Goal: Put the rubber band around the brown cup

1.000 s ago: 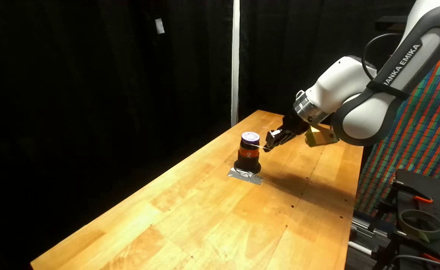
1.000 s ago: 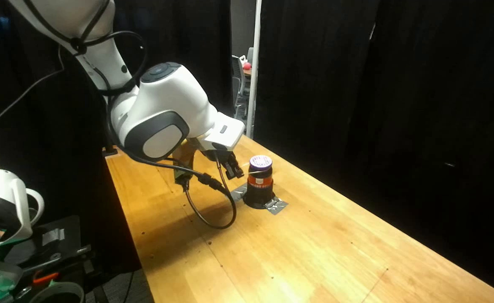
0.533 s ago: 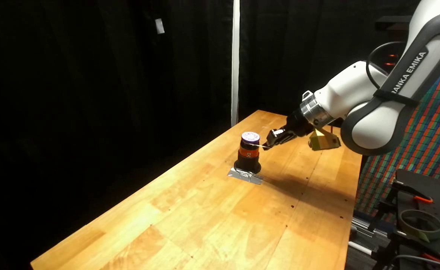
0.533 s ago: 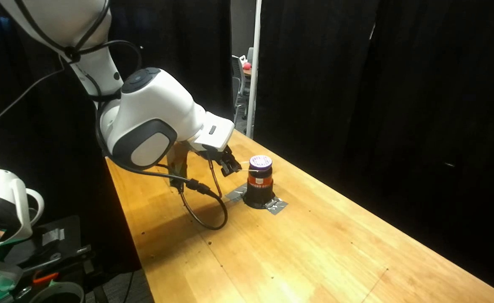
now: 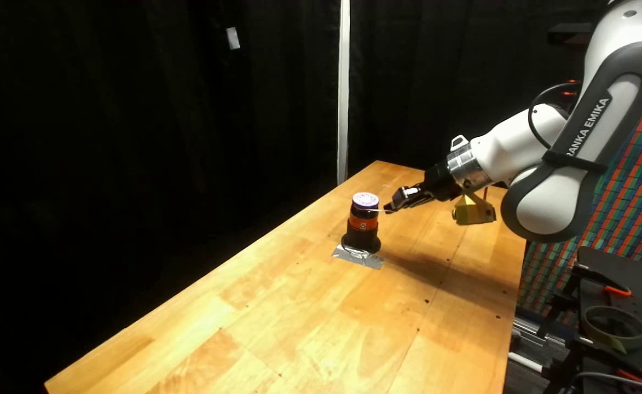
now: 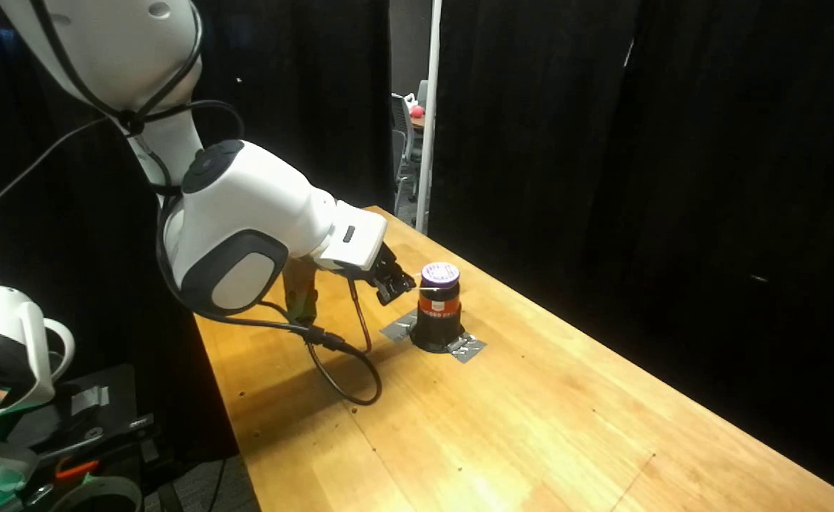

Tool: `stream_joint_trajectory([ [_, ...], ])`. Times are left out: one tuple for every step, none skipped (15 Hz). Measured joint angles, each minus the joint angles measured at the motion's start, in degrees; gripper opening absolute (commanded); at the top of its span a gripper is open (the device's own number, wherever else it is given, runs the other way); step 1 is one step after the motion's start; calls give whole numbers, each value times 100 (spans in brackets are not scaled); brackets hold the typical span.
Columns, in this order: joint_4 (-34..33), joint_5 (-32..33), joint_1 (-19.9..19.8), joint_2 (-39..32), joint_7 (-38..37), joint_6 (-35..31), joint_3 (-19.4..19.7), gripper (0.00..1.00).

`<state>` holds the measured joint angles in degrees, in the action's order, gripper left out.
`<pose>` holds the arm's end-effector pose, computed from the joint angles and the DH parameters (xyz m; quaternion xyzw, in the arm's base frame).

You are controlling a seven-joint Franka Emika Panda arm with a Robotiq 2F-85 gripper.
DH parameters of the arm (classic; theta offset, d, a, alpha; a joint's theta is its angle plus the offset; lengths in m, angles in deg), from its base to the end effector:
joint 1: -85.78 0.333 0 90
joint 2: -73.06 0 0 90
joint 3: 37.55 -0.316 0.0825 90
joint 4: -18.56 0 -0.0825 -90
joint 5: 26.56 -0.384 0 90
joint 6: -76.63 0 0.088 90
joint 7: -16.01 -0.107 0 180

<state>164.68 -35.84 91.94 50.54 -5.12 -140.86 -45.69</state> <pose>0.4808 0.1004 0.2293 -0.8992 0.1487 -0.3907 0.1293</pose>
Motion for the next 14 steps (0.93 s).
stream_joint_trajectory([
  [0, 0, -3, -54, 0, -131, 0, 10],
  [0, 0, -6, -105, 0, -257, 0, 10],
  [0, 0, -10, -155, 0, -377, 0, 10],
  [0, 0, -13, -201, 0, -510, 0, 10],
  [0, 0, -16, -250, 0, -661, 1, 10],
  [1, 0, -16, -301, 0, -805, 1, 10],
  [1, 0, -16, -351, 0, -946, 1, 10],
  [1, 0, -16, -401, 0, -1088, 1, 11],
  [1, 0, -16, -450, 0, -1211, 1, 36],
  [1, 0, -16, -490, 0, -1306, 1, 36],
  [1, 0, -18, -521, 0, -1354, 1, 39],
  [1, 0, -21, -544, -6, -1355, 1, 20],
  [4, 0, -30, -554, -22, -1290, -4, 29],
  [7, 0, -40, -556, -32, -1218, -10, 37],
])
